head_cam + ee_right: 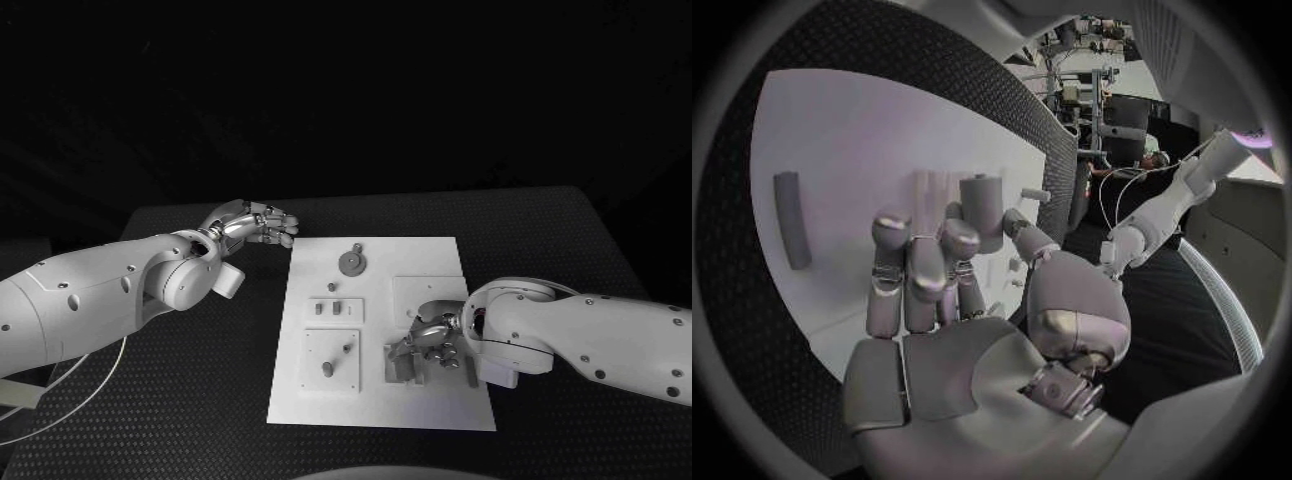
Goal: Assemble the parts on the task board
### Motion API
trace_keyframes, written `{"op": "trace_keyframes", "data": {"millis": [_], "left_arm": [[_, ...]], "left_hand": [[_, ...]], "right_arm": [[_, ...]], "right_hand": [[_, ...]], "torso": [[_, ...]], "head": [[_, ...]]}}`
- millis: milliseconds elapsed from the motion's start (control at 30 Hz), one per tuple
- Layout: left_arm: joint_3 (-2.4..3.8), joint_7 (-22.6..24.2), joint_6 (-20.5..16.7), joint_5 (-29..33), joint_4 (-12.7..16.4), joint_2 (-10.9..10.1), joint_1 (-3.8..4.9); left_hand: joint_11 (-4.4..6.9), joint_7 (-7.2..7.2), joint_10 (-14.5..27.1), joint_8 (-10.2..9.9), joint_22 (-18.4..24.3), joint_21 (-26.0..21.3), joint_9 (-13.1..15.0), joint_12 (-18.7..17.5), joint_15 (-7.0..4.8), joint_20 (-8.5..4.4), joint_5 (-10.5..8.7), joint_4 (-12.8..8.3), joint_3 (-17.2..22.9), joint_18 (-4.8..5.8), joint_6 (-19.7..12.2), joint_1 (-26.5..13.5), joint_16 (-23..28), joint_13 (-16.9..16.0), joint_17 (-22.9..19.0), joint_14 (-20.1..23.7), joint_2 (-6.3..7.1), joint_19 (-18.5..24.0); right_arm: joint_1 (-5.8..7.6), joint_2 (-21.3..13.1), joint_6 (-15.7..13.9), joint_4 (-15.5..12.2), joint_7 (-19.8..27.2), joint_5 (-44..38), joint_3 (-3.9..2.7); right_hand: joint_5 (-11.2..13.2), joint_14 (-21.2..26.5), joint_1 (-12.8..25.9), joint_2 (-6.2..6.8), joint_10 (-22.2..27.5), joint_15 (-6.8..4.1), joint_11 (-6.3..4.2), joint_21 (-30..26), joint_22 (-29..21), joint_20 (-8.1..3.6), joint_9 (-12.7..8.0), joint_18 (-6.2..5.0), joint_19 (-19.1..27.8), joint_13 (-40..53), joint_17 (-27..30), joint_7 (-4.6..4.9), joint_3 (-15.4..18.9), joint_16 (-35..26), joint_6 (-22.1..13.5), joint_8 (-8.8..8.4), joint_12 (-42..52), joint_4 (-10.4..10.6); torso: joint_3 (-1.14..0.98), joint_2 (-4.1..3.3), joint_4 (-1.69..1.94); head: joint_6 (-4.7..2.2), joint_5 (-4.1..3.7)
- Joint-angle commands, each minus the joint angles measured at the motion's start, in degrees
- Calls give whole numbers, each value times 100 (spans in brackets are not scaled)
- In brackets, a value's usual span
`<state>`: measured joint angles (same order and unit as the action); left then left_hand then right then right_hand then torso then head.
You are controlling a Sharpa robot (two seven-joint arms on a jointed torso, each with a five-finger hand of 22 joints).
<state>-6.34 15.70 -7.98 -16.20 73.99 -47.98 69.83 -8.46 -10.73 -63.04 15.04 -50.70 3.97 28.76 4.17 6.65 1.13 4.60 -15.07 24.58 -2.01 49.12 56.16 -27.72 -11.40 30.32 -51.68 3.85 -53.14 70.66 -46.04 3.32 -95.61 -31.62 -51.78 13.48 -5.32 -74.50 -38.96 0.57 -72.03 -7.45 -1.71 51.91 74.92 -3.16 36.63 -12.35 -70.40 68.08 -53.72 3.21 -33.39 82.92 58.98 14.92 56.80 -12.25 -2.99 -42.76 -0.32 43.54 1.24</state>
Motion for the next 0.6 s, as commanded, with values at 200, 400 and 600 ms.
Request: {"op": "trace_keyframes", "data": {"millis": [200, 400, 600], "left_arm": [[3, 28, 81, 26, 21, 1, 11], [3, 24, 79, 26, 24, -4, 15], [3, 22, 76, 26, 22, -3, 18]], "left_hand": [[-6, 17, -44, 23, 7, -3, -8, -21, 32, 11, -26, 26, 18, -61, -17, -66, 41, 7, 9, 3, 2, 26], [-6, 16, -44, 24, 8, -2, -9, -21, 33, 11, -27, 28, 19, -61, -17, -68, 43, 8, 12, 4, 2, 27], [-6, 17, -44, 24, 9, -3, -9, -21, 33, 12, -27, 28, 20, -61, -17, -69, 47, 9, 15, 5, 4, 29]], "right_arm": [[-48, 59, -37, 2, 23, -27, 12], [-59, 76, -13, 11, 14, -29, 14], [-63, 86, 12, 22, 3, -47, 15]], "right_hand": [[-14, 3, 114, 204, 40, -43, -19, -9, 90, -40, -11, -265, 0, -8, 40, 127, -53, -16, 158, -46, -40, 160], [-12, 11, 143, 306, 44, -43, -18, -15, 89, -46, -12, -265, -2, -7, 64, 128, -88, -23, 154, -55, -43, 234], [-10, 25, 157, 387, 51, -42, -16, -21, 89, -51, -13, -265, -1, -6, 98, 131, -112, -34, 144, -64, -47, 284]], "torso": [[-1, -3, 0], [-1, -2, 0], [1, -1, -3]], "head": [[21, 8], [39, 17], [51, 24]]}}
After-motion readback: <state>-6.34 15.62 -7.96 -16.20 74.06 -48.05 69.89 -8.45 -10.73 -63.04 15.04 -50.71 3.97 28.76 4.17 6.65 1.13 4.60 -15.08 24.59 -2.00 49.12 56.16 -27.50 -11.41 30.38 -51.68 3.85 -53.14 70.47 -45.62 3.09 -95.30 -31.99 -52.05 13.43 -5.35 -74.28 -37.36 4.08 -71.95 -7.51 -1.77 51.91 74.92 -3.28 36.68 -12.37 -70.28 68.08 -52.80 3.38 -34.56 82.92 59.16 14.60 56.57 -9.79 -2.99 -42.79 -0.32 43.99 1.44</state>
